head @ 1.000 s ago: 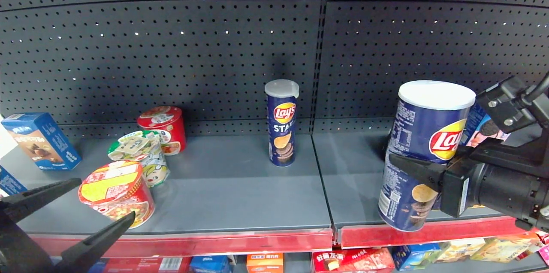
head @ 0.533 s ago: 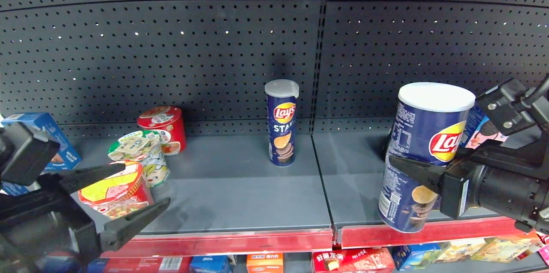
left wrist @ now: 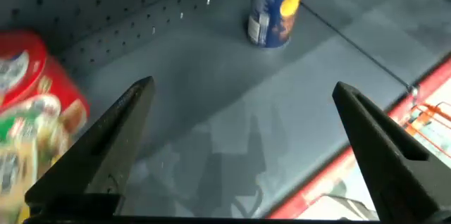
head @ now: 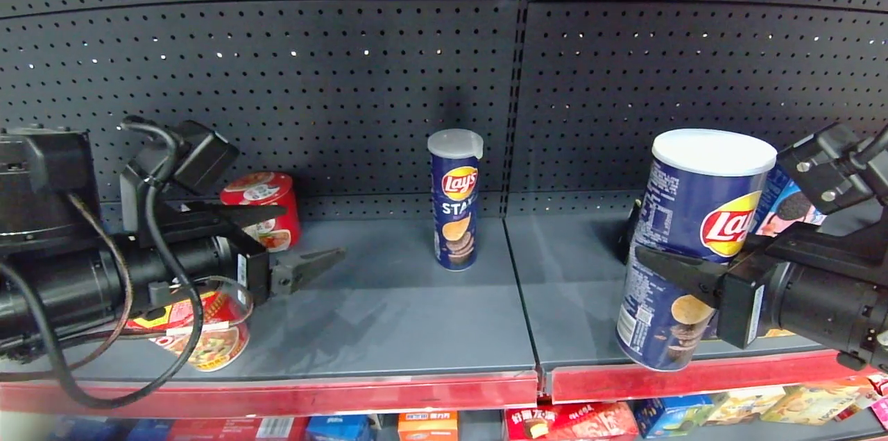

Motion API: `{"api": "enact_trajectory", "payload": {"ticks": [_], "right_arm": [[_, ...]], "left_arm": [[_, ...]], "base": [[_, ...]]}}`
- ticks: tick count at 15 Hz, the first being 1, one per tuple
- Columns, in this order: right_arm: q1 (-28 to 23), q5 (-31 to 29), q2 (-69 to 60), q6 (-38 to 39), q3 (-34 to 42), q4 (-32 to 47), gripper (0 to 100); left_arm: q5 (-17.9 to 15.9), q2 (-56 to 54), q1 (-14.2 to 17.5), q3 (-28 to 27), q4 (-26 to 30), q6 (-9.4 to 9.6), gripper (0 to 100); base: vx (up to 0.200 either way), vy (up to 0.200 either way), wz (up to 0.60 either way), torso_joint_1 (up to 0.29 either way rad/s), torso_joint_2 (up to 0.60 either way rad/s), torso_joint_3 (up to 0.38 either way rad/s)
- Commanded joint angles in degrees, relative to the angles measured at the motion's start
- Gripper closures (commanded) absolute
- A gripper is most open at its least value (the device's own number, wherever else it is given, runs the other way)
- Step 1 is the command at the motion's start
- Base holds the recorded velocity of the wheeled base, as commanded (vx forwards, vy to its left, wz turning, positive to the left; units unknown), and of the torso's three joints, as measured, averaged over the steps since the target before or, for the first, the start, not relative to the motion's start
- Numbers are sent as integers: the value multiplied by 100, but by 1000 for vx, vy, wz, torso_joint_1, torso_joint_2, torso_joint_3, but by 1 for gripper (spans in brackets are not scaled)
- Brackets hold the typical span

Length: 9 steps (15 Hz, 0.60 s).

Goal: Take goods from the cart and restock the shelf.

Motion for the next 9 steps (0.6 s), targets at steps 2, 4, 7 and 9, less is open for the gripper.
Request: {"api": "enact_trajectory", "payload": {"ticks": [2, 4, 7, 9], "right_arm": [[-3, 11, 22, -1, -16, -3, 100], [-12, 20, 40, -1, -33, -3, 100], [-12, 20, 40, -1, -33, -12, 100], [-56, 29, 58, -1, -60, -12, 100]], "left_arm": [[-10, 420, -18, -193, -84, -5, 0], [-36, 534, -18, -245, -84, 4, 0], [-335, 877, 9, -500, -93, -14, 0], [-581, 1220, 35, -764, -93, -31, 0]], "base": [[0, 0, 0, 0, 0, 0], [0, 0, 0, 0, 0, 0], [0, 0, 0, 0, 0, 0], [0, 0, 0, 0, 0, 0]]}}
